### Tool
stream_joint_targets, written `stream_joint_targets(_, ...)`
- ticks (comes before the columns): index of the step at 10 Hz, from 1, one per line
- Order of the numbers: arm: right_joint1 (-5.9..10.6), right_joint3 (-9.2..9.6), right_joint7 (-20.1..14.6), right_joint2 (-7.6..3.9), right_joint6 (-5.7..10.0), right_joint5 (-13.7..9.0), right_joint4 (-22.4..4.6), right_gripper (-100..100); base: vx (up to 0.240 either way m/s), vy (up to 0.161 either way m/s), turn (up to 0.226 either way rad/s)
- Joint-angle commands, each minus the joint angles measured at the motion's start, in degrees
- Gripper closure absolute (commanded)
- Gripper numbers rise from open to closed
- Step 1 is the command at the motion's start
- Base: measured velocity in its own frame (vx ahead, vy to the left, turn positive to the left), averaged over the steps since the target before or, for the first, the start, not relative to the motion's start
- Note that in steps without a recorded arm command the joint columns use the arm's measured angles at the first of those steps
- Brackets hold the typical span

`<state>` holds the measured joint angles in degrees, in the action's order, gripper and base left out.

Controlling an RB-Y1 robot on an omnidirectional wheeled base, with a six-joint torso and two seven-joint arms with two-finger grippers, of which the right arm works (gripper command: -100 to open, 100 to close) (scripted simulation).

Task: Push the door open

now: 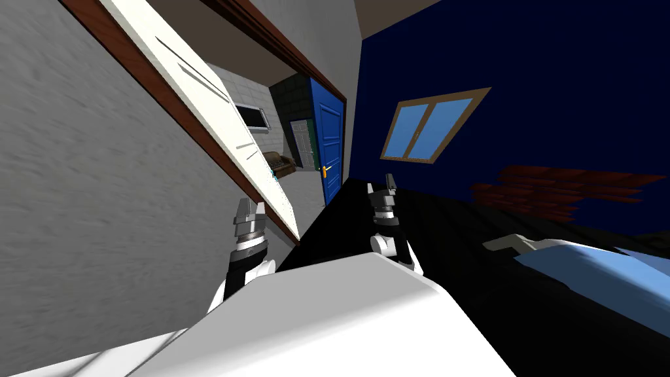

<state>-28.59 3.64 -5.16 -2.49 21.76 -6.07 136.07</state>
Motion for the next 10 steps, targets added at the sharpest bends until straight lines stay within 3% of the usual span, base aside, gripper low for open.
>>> stream_joint_targets(1,0.97,0.15,0.65,-0.48,-0.01,-0.54,-1.75,-100,0.044,-0.06,0.136)
stream_joint_targets(10,6.5,1.01,4.37,-2.22,-0.08,-3.59,-11.68,-100,0.144,-0.09,0.12)
